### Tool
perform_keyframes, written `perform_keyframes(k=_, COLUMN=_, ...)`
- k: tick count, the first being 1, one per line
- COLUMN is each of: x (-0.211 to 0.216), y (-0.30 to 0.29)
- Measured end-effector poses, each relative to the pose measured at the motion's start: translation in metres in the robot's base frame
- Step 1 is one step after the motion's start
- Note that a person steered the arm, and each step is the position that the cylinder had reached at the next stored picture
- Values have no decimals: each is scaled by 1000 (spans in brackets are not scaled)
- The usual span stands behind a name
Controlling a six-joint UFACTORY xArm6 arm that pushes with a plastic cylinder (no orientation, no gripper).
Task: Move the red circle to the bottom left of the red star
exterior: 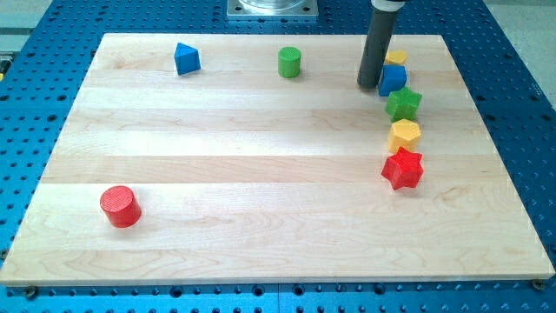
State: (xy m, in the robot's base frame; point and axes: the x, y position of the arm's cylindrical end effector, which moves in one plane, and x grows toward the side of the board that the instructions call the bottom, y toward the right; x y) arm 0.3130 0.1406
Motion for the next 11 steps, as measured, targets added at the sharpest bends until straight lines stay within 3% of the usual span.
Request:
perform_keyframes(k=2, x=33, y=-126)
perform_keyframes(k=3, x=71, y=-188)
perform_keyframes(k=4, x=91, y=-333)
perform_keyframes(k=5, x=173, y=-428)
perform_keyframes(k=6, x=219, y=-385)
perform_keyframes(k=8, x=238, y=-172)
perform_keyframes(k=9, x=255, y=-255)
perform_keyframes(k=11, x=274, y=-127)
